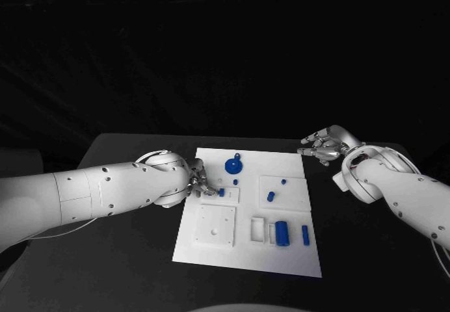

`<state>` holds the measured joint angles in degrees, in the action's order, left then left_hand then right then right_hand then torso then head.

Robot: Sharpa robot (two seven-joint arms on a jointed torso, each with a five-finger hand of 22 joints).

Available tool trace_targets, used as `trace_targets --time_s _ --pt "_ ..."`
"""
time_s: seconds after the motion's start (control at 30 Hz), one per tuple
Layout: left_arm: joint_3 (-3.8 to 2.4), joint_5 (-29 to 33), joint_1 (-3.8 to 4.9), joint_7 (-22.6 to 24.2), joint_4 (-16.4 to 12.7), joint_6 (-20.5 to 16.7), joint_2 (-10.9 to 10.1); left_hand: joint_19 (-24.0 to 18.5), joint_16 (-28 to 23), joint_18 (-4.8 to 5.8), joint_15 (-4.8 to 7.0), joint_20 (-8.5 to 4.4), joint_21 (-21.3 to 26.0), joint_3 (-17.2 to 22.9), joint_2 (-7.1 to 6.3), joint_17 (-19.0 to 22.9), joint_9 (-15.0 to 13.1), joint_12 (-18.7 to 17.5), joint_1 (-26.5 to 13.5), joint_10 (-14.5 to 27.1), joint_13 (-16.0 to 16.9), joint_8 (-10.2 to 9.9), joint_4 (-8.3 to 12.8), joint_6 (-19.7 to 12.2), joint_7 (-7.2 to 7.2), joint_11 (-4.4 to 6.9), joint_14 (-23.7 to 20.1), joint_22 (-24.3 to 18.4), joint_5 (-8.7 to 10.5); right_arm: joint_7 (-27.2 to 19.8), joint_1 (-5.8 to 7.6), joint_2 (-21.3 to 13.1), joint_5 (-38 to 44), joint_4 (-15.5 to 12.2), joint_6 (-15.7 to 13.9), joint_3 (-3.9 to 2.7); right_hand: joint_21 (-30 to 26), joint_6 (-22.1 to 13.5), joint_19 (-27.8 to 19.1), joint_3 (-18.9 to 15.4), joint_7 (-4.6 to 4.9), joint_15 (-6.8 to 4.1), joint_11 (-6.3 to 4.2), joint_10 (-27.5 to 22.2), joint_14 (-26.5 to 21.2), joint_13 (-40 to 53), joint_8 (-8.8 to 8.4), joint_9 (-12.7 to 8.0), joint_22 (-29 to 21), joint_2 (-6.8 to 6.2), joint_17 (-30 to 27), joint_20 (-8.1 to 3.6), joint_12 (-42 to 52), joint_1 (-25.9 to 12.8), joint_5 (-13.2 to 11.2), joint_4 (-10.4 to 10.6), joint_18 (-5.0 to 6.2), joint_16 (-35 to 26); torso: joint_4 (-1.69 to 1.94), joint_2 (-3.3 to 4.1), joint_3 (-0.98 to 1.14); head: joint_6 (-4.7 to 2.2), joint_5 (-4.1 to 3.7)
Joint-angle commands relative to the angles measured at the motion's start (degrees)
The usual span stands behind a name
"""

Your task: Assemble the parts on the task board

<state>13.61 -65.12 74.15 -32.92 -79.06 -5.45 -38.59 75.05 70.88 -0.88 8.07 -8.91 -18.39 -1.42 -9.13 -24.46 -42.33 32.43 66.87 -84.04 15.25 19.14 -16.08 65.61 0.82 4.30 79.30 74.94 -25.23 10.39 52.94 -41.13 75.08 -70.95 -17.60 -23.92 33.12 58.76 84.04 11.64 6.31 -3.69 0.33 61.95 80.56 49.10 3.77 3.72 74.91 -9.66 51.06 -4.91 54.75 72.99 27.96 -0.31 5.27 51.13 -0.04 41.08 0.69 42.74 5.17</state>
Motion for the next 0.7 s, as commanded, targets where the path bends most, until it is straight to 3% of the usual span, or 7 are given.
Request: trace_targets --time_s 0.03,0.13,0.2,0.37,0.47,0.63,0.7 --pt "0.24 0.3 -0.32 -0.5 0.2 0.5 0.1 0.4 -0.4 0.88 -0.15 0.11 0.4 0.1 0.04 0.1 5.1 -0.4 -0.8 -2.7 0.0 0.0 -0.2 -0.5 -0.11 -0.26 -0.2 0.8 0.36 -0.4 -0.05 0.0 0.1 0.0 0.2 -0.02 -0.4 -0.4 2.6 -0.3 0.12 -0.17 -0.09 0.1 -0.1 0.0 -0.22 -0.1 3.6 -0.06 -0.1 0.01 0.0 -0.4 0.2 0.2 0.98 -0.3 -0.02 0.02 -0.01 -0.02 0.03" --pt "0.24 0.3 -0.32 -0.5 0.2 0.7 0.0 0.3 -0.5 0.88 -0.26 0.19 0.5 0.0 -0.53 0.2 6.0 -0.7 -1.2 -2.7 0.0 -0.6 -0.2 -1.0 -0.42 -0.42 -0.3 0.8 1.59 -0.4 -0.07 0.0 0.1 0.0 0.2 -0.02 -0.4 -0.4 2.6 -0.3 0.12 -0.17 -0.09 0.1 -0.1 0.0 -0.22 -0.1 3.6 -0.06 -0.1 0.01 0.0 -0.4 0.2 0.2 0.98 -0.3 -0.01 0.02 -0.01 -0.04 0.02" --pt "0.24 0.3 -0.32 -0.5 0.2 0.8 -0.1 0.3 -0.5 0.88 -0.33 0.25 0.6 0.1 -0.63 0.3 7.5 -1.0 -1.2 -2.6 0.0 -1.1 -0.1 -1.0 -0.63 -0.52 -0.4 0.8 3.93 -0.4 -0.09 0.0 0.1 0.0 0.2 -0.02 -0.4 -0.4 2.6 -0.3 0.12 -0.17 -0.09 0.1 -0.1 0.0 -0.22 -0.1 3.6 -0.06 -0.1 0.01 0.0 -0.4 0.2 0.2 0.98 -0.3 -0.03 0.01 0.0 -0.08 0.03" --pt "0.23 0.2 -0.32 -0.5 0.0 1.1 -0.4 0.2 -0.5 0.88 -0.47 0.35 0.9 0.0 -0.83 0.4 10.3 -1.5 -0.8 -2.6 0.1 -1.1 0.2 -2.0 -1.05 -0.73 -0.6 0.9 4.4 -0.4 -0.16 -0.1 0.0 0.0 0.2 -0.02 -0.5 -0.5 2.7 -0.5 0.14 -0.17 -0.08 0.2 -0.1 -0.1 -0.22 -0.1 3.6 -0.04 -0.1 0.01 -0.1 -0.4 0.3 0.3 0.98 -0.3 -0.01 0.0 -0.01 -0.11 0.01" --pt "0.23 0.3 -0.31 -0.4 -0.3 1.4 -0.7 0.0 -0.5 0.87 -0.71 0.51 1.1 -0.5 -1.33 0.5 12.8 -2.1 -0.5 -2.5 0.0 -2.1 0.7 -3.8 -1.77 -1.1 -0.9 0.8 4.99 -0.4 -0.2 -0.1 0.0 0.0 0.2 -0.02 -0.5 -0.5 2.7 -0.5 0.14 -0.17 -0.08 0.2 -0.1 -0.1 -0.22 -0.1 3.6 -0.04 -0.1 0.01 -0.1 -0.4 0.3 0.3 0.98 -0.3 -0.01 0.0 -0.02 -0.12 0.0" --pt "0.22 0.6 -0.31 -0.4 -1.0 1.8 -1.2 -0.2 -0.5 0.61 -1.32 1.0 1.7 -1.1 -1.35 0.6 21.2 -4.1 0.5 -2.2 -0.1 -1.6 2.8 -8.8 -3.39 -1.94 -1.6 0.9 6.4 -0.3 -0.35 -0.1 0.0 0.0 0.3 -0.02 -0.5 -0.5 2.7 -0.5 0.14 -0.17 -0.08 0.2 -0.1 -0.1 -0.22 -0.1 3.6 -0.04 -0.1 0.01 -0.1 -0.4 0.3 0.3 0.98 -0.3 0.0 0.01 -0.03 -0.21 0.0" --pt "0.22 0.9 -0.3 -0.4 -1.3 2.1 -1.4 -0.4 -0.3 0.28 -1.61 1.31 1.8 -1.3 -0.94 0.3 25.1 -5.9 1.0 -1.9 -0.3 0.1 3.8 -11.7 -4.0 -2.27 -2.0 0.9 6.84 -0.3 -0.4 -0.1 0.0 0.0 0.3 -0.02 -0.5 -0.5 2.7 -0.5 0.14 -0.17 -0.08 0.2 -0.1 -0.1 -0.22 -0.1 3.6 -0.04 -0.1 0.01 -0.1 -0.4 0.3 0.3 0.98 -0.3 0.01 -0.01 -0.04 -0.2 -0.01"
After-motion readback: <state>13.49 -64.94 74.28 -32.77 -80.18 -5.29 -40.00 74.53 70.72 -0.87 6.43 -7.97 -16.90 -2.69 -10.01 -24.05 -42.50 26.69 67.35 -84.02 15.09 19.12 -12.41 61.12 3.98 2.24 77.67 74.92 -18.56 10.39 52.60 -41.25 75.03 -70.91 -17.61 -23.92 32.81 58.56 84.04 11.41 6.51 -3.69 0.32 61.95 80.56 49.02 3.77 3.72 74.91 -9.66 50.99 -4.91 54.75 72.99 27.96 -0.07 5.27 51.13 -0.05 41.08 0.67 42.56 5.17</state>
